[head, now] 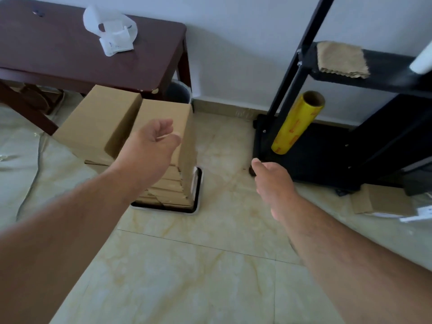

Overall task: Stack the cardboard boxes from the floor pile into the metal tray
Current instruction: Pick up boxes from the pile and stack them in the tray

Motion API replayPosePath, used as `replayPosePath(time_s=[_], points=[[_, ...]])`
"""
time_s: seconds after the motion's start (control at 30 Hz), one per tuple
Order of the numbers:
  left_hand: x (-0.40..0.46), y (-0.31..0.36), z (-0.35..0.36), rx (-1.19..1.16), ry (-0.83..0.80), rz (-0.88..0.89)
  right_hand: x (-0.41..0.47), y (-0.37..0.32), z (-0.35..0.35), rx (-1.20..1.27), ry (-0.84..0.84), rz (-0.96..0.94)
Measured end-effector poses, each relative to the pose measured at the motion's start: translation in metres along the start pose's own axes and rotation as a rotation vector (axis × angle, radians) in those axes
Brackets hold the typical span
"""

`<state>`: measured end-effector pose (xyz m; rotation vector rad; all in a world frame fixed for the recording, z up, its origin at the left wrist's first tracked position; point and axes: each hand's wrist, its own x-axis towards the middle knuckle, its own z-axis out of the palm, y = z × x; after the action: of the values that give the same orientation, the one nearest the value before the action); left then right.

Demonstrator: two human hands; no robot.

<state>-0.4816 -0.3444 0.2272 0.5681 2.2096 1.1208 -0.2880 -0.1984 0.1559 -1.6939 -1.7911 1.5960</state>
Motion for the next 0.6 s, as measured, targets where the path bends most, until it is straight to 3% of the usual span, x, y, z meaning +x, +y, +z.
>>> replayPosePath(time_s=[0.27,0.6], points=[[-0.020,0.030,0.113,0.032,-0.027,-0.028,0.034,0.057,-0.135,-0.099,0.148,0.013],[-0.003,0.023,0.226,0.056,-0.178,-0.055,0.074,0.161,-0.242,-0.121,0.308,0.172]])
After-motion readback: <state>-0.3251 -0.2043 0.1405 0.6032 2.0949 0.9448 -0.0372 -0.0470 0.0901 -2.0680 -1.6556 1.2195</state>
